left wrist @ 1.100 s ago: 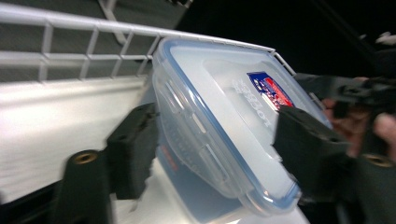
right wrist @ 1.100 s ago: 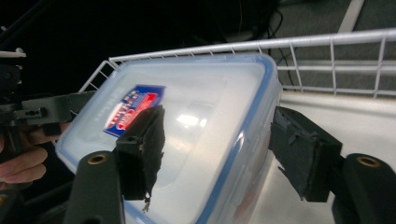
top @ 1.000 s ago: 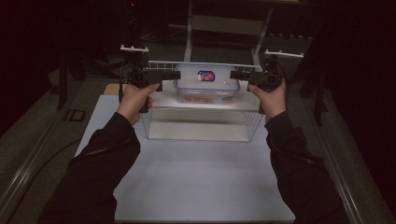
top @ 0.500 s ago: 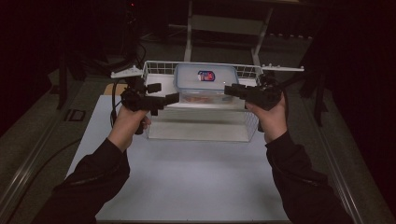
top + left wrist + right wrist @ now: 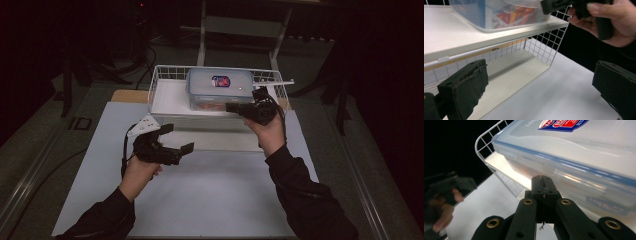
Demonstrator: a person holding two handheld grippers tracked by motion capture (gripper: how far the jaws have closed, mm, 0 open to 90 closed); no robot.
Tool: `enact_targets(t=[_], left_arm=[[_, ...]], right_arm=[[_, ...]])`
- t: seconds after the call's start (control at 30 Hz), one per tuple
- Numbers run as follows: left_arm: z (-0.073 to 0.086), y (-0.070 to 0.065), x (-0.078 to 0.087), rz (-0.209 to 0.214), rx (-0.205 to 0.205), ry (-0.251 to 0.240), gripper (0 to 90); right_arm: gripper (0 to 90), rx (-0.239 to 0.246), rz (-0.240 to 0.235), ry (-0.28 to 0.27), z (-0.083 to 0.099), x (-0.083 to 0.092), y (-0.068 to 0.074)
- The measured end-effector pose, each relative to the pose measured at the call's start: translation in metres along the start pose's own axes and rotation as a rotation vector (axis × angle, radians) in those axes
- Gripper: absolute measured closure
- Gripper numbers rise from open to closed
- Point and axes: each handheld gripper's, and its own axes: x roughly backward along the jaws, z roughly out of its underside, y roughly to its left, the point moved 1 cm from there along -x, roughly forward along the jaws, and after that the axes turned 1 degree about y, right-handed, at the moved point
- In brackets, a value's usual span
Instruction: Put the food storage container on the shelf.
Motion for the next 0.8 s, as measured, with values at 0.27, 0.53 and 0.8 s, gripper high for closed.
enact_targets(t=[0.27, 0.53, 0.8], left_arm=[[0.012, 0.003, -0.002, 0.014, 0.025, 0.027, 0.3], [0.011, 0.005, -0.003, 0.013, 0.018, 0.027, 0.3], [0.014, 0.002, 0.000, 0.041, 0.006, 0.018, 0.3]], right_arm=[[89.8, -0.007, -0.008, 0.018, -0.006, -0.016, -0.002], [89.2, -0.008, -0.006, 0.027, -0.013, -0.021, -0.002], [54.1, 0.062, -0.059, 0.011, 0.006, -0.004, 0.014]])
